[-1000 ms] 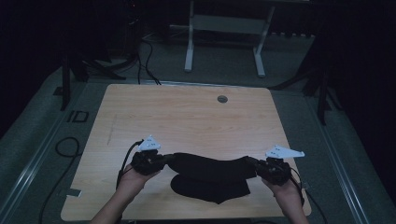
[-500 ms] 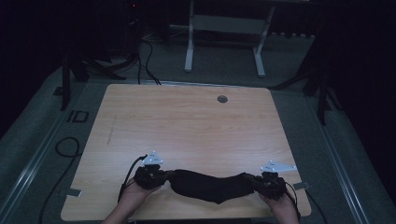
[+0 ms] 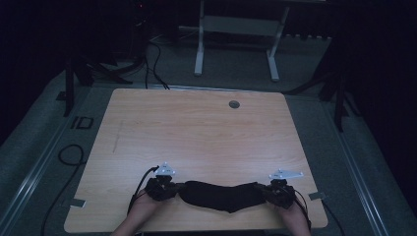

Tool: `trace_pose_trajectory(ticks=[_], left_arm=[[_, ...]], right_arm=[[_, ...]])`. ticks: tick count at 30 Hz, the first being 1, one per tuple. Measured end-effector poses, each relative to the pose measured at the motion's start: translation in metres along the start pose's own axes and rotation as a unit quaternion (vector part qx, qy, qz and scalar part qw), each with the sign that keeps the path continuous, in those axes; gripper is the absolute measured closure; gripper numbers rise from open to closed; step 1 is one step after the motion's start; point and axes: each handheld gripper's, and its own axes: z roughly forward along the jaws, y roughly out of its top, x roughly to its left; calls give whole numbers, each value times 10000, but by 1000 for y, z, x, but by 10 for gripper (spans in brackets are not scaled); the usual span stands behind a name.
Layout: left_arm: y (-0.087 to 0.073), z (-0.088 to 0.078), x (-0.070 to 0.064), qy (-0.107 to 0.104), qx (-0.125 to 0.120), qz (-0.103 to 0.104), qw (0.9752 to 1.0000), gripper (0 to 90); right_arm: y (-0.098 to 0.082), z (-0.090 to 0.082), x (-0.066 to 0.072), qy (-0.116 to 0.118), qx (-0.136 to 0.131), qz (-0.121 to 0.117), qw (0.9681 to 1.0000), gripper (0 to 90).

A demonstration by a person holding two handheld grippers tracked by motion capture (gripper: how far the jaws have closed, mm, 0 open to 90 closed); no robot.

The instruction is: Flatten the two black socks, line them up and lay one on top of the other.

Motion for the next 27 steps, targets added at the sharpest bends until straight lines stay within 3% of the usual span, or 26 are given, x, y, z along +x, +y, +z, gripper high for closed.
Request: trace_pose_trajectory(ticks=[2, 7, 11, 14, 20, 22, 23, 27], left_arm=[[0, -3, 1, -66, -131, -42, 9999, 797], [2, -19, 2, 110, -400, -57, 9991, 626], [3, -29, 1, 216, -575, -53, 9981, 573], [2, -29, -7, 119, -631, 36, 9979, 602], [3, -13, -28, 142, -493, 534, 9973, 783], [3, -9, -27, 219, -385, 528, 9976, 816], [3, -6, -24, 222, -365, 423, 9982, 849], [-1, 2, -15, 411, -156, 358, 9984, 866]], right_arm=[[2, 0, 0, 13, 15, -13, 10000, 708], [10, -10, 1, 64, -96, -73, 9999, 530], [16, -20, 5, -77, -309, -75, 9995, 467], [19, -24, 11, 17, -394, -131, 9991, 513], [17, -13, 28, 157, -212, -431, 9987, 704], [15, -8, 28, 181, -111, -435, 9988, 775], [14, -6, 28, 151, -39, -442, 9989, 812], [8, 2, 23, 61, 179, -453, 9988, 824]])
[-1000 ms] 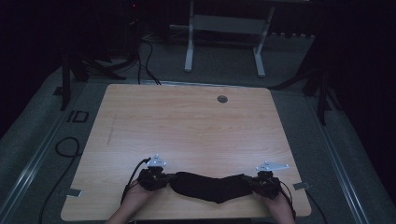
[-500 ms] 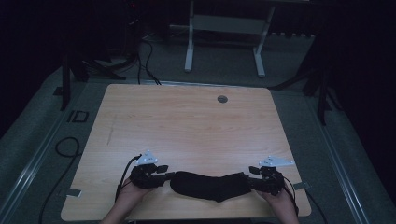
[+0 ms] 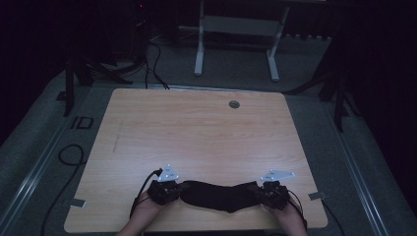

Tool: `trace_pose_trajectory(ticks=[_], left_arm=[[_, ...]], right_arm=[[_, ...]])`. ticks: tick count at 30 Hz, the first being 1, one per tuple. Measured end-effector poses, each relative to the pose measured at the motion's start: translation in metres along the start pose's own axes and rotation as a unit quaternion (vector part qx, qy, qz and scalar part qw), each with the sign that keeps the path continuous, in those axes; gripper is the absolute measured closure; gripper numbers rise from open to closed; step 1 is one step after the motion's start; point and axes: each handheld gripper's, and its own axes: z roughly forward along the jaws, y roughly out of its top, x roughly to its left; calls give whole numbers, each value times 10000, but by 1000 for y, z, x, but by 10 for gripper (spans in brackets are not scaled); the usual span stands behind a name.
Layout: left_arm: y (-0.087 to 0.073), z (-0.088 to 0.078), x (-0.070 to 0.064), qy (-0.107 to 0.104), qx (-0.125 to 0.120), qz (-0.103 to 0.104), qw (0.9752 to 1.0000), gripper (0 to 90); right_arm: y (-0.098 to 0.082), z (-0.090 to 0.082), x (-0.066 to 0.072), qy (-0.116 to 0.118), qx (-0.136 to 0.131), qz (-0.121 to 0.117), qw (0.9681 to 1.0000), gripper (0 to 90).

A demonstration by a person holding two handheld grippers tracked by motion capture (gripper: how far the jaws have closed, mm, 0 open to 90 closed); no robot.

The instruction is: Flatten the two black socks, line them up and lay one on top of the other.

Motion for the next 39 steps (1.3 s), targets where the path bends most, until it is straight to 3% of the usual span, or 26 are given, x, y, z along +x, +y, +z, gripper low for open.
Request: trace_pose_trajectory(ticks=[3, 10, 14, 25, 32, 39], left_arm=[[-1, 3, 4, 5, -5, -54, 10000, 867], [-1, 5, 6, 41, -39, -55, 10000, 866], [2, 7, 11, 122, -53, -43, 9999, 866], [16, 16, 40, 457, -212, -187, 9986, 865], [27, 23, 58, 693, -282, -226, 9969, 865], [33, 27, 67, 737, -316, -304, 9963, 864]], right_arm=[[-3, 5, -6, 30, 19, 119, 9999, 827], [1, 10, -10, -95, -20, 70, 9999, 827], [11, 17, -14, -140, -4, -4, 9999, 825], [45, 45, -32, -213, -57, -82, 9997, 810], [67, 63, -45, -256, -141, -7, 9996, 799], [80, 73, -52, -348, -150, -32, 9993, 779]])
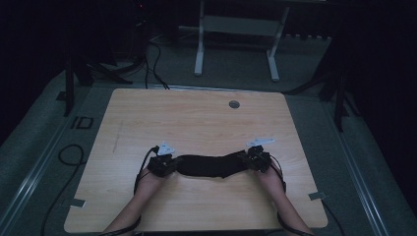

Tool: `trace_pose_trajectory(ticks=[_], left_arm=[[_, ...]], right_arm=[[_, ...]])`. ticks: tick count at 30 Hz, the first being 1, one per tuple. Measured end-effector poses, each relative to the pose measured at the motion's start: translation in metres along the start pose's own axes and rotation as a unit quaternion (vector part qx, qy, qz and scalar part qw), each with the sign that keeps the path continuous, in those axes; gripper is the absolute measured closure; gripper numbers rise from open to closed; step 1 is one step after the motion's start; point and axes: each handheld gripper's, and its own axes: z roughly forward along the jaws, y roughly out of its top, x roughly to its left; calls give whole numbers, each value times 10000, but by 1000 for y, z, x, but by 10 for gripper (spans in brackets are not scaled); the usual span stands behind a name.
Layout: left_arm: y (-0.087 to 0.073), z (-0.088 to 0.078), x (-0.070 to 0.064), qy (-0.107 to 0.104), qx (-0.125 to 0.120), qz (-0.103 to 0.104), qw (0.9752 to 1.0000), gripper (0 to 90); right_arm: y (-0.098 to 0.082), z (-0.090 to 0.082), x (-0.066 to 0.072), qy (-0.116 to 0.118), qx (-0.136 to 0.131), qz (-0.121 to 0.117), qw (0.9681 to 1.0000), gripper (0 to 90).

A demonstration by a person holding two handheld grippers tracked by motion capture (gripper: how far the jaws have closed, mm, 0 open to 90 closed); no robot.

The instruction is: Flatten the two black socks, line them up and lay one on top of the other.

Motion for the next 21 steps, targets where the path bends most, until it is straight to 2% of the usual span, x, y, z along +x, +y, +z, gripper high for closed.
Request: trace_pose_trajectory(ticks=[3, 4, 5, 7, 11, 14, 16, 18, 19, 21], left_arm=[[1, -2, -1, -37, -19, -15, 10000, 834], [1, -4, -1, -106, -53, -31, 9999, 802], [2, -6, -2, -155, -103, -54, 9998, 750], [4, -11, -4, -203, -157, 24, 9997, 682], [5, -18, -9, -312, -250, 57, 9992, 437], [6, -24, -11, -267, -412, 129, 9987, 313], [6, -26, -11, -362, -400, 120, 9985, 247], [5, -27, -13, -229, -407, 209, 9987, 160], [4, -29, -14, -190, -439, 273, 9985, 147], [2, -30, -14, -123, -453, 311, 9984, 115]], right_arm=[[3, 1, 1, 42, 31, -57, 10000, 725], [4, -1, 2, 66, 37, -78, 9999, 710], [4, -3, 2, 83, 34, -108, 9999, 695], [4, -7, 4, 121, -30, -153, 9998, 649], [4, -15, 7, 195, -121, -226, 9995, 451], [2, -20, 8, 168, -150, -356, 9991, 348], [2, -22, 9, 171, -164, -389, 9990, 301], [1, -25, 8, 219, -251, -352, 9988, 249], [0, -26, 8, 232, -258, -366, 9987, 197], [-1, -29, 8, 241, -280, -461, 9983, 158]])
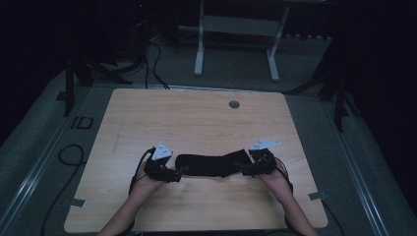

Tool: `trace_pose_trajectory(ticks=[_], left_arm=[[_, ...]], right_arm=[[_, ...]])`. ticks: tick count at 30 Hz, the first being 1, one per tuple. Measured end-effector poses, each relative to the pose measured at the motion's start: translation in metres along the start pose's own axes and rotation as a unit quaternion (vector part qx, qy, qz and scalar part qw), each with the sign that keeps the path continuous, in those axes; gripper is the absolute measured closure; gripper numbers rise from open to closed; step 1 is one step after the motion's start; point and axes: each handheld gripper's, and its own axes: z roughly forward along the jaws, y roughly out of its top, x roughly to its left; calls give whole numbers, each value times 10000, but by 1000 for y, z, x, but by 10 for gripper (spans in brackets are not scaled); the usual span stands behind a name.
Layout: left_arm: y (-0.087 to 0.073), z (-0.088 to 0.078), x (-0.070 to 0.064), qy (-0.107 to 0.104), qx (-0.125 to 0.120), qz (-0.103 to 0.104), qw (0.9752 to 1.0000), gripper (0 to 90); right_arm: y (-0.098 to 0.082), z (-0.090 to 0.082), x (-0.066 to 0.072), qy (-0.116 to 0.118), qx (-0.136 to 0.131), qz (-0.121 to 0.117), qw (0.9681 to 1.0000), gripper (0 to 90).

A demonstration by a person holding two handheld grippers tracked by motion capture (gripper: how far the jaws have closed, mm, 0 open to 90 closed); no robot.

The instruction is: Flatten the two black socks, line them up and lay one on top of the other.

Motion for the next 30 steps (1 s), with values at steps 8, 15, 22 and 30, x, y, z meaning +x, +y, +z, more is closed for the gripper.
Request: trace_pose_trajectory(ticks=[8, 15, 22, 30], left_arm=[[-14, -6, 2, 263, -58, 48, 9996, 58], [-22, -20, 6, 330, -98, 97, 9994, 58], [-36, -36, 15, 370, -166, -86, 9991, 58], [-47, -52, 20, 487, -220, -178, 9984, 58]], right_arm=[[-7, -7, -3, -80, -211, -38, 9997, 121], [-20, -17, -11, -160, -293, 12, 9994, 121], [-40, -28, -23, -309, -304, 129, 9990, 121], [-63, -40, -35, -402, -254, 374, 9982, 121]])
